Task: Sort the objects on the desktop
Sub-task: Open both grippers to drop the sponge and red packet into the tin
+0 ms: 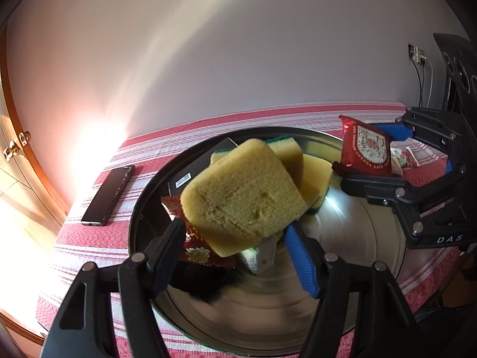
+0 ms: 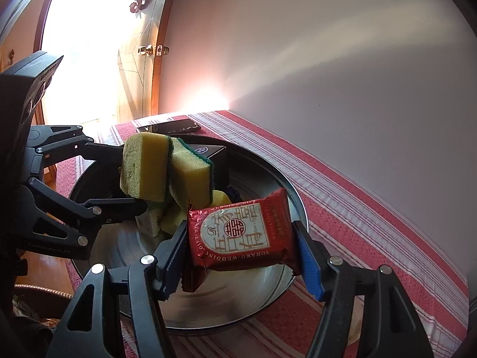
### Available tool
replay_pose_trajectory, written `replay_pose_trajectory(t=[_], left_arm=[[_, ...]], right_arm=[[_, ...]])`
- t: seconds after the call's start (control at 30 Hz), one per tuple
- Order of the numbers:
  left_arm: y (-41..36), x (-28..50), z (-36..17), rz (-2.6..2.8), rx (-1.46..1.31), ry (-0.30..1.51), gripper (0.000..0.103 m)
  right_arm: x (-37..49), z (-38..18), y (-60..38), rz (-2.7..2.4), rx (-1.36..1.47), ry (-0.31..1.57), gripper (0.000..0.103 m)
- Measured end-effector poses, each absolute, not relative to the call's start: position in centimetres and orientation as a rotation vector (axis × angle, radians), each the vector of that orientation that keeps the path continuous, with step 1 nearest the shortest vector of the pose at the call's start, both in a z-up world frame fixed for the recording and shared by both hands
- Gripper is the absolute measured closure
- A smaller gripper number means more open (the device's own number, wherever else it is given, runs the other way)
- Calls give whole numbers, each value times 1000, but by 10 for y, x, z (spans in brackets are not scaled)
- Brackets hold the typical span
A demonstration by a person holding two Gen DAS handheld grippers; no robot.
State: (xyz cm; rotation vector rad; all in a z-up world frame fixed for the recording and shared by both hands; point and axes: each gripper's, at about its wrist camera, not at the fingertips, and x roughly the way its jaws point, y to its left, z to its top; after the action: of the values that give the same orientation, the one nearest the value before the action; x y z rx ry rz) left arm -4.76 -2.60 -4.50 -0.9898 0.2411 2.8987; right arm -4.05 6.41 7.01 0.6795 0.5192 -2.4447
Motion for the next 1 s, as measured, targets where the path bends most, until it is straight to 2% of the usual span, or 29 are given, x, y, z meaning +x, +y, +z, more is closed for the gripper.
replay_pose_trajectory(t=[0.2, 0.33, 0.37, 0.43, 0.47, 0.5, 0.63, 0.87, 1.0], left_arm=[[-45, -57, -51, 3005, -1017, 108, 36], [-35, -56, -54, 2951, -1022, 164, 36], [-32, -55, -55, 2936, -1033, 198, 33], [-29, -50, -51, 2931, -1023, 263, 16], [-29, -47, -46, 2941, -990, 270, 12], [-31, -43, -40, 2949, -960, 261, 2], [-46, -24, -14, 2980, -828, 136, 0], [-93, -34, -13, 3071, -812, -183, 0], [-110, -32, -12, 3101, -790, -278, 0]], right_arm=[[-40, 61, 59, -2414, 709, 539, 35], [-40, 57, 56, -2396, 722, 555, 35], [-40, 57, 55, -2392, 727, 556, 35], [-40, 56, 54, -2378, 737, 553, 33], [-40, 56, 54, -2364, 747, 545, 28], [-39, 55, 54, -2349, 756, 536, 26], [-28, 58, 55, -2379, 682, 560, 8], [-21, 63, 70, -2436, 638, 530, 8], [-21, 69, 89, -2486, 602, 462, 8]])
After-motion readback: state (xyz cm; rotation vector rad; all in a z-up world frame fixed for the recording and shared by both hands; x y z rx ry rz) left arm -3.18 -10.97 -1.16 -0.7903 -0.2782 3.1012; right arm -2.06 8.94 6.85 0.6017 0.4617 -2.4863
